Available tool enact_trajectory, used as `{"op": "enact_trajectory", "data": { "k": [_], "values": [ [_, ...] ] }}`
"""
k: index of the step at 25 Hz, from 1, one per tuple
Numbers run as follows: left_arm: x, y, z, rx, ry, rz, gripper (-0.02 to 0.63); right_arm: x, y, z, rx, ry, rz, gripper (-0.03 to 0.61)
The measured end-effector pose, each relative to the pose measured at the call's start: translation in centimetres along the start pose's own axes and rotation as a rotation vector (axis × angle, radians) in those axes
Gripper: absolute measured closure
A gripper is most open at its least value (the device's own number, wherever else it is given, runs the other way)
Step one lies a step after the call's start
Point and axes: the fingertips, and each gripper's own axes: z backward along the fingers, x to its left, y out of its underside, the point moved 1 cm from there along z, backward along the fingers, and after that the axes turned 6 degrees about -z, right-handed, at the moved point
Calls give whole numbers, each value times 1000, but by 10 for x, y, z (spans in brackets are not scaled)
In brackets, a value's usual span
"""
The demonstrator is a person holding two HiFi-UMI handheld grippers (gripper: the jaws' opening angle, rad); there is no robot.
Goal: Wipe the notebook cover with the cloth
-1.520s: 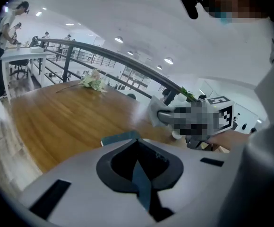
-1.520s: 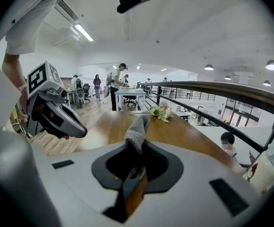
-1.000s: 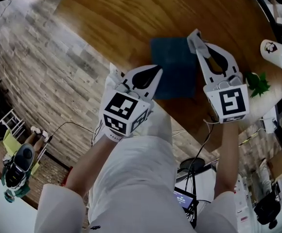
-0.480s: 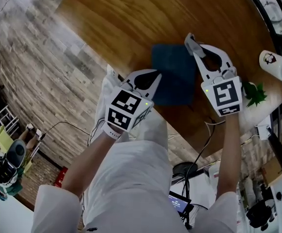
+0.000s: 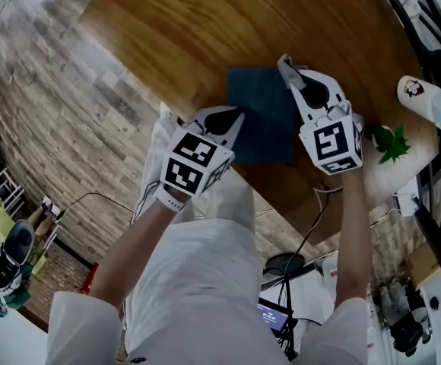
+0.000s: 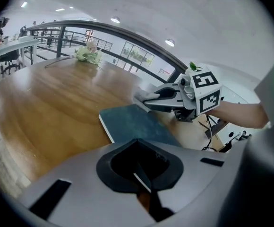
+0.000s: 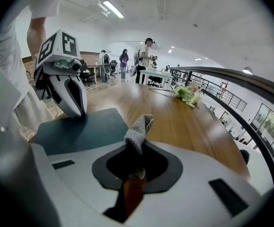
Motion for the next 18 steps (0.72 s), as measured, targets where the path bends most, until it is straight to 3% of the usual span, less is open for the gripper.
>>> {"op": "enact_trajectory", "data": {
  "k": [11, 18],
  "values": [
    [0, 0, 0, -9, -28, -2, 595, 31, 6, 11, 10, -110, -5, 545],
    [1, 1, -1, -26, -7, 50, 595, 53, 20, 24, 31, -151, -2, 545]
  ]
}}
